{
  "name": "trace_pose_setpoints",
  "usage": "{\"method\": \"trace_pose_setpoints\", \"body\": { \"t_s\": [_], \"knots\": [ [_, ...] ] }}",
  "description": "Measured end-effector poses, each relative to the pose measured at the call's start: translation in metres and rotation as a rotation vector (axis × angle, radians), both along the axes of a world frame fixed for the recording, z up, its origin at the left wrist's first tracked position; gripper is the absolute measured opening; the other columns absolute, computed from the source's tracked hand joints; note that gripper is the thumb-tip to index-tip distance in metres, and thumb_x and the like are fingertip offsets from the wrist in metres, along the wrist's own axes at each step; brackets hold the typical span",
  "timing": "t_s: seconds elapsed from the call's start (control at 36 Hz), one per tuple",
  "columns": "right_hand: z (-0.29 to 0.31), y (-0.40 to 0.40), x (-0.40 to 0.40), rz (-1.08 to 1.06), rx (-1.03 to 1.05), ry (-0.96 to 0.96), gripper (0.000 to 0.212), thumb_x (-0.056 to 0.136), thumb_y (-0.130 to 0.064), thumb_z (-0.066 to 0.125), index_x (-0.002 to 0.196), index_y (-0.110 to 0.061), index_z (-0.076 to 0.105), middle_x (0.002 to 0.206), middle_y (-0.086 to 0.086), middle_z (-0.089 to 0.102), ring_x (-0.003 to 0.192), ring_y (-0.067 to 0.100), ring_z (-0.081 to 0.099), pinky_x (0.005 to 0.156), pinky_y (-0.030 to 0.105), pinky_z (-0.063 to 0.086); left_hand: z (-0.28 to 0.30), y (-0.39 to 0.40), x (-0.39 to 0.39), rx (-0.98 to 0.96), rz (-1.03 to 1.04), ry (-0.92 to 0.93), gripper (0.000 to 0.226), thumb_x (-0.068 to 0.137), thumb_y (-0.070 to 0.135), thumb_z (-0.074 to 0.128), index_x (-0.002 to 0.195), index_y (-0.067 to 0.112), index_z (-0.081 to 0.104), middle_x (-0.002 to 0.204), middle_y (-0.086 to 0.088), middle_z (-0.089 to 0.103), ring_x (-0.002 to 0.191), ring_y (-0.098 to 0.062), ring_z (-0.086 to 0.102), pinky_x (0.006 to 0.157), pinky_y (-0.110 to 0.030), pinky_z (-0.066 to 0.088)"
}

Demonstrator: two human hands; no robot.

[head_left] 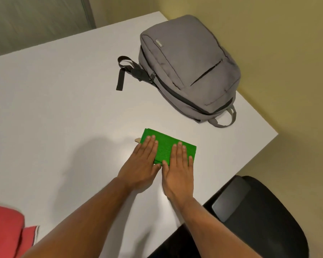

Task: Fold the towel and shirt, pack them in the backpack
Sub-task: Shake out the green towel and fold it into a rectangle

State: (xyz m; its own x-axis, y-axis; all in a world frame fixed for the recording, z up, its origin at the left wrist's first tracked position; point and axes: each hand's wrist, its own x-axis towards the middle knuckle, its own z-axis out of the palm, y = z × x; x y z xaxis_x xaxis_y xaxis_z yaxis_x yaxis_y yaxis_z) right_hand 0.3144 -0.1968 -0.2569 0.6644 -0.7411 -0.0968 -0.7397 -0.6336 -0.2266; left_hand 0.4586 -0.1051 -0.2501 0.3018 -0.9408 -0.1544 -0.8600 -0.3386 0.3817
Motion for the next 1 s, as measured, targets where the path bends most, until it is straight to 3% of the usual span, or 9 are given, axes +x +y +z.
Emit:
{"method": "trace_pose_setpoints", "body": {
  "t_s": [0.47, 1.0],
  "knots": [
    [0.002, -0.072, -0.052, -0.265, -0.029, 0.042, 0.07, 0.108, -0.053, 0.009, 0.165, -0.013, 0.004, 0.173, 0.004, -0.001, 0.16, 0.019, -0.006, 0.13, 0.047, 0.008, -0.004, -0.118, -0.027, -0.028, -0.315, -0.035, 0.079, 0.104, 0.058, 0.014, 0.163, 0.008, -0.001, 0.171, -0.007, -0.011, 0.156, -0.017, -0.019, 0.129, -0.041, 0.001],
    [-0.004, -0.094, -0.07, -0.436, -0.037, 0.027, 0.077, 0.107, -0.055, 0.019, 0.165, -0.007, 0.002, 0.173, 0.009, -0.003, 0.16, 0.023, -0.007, 0.13, 0.048, 0.001, -0.007, -0.18, -0.033, -0.059, -0.534, -0.074, 0.073, 0.107, 0.052, 0.019, 0.163, 0.01, 0.002, 0.172, -0.007, -0.007, 0.157, -0.018, -0.014, 0.128, -0.04, -0.001]
  ]
}}
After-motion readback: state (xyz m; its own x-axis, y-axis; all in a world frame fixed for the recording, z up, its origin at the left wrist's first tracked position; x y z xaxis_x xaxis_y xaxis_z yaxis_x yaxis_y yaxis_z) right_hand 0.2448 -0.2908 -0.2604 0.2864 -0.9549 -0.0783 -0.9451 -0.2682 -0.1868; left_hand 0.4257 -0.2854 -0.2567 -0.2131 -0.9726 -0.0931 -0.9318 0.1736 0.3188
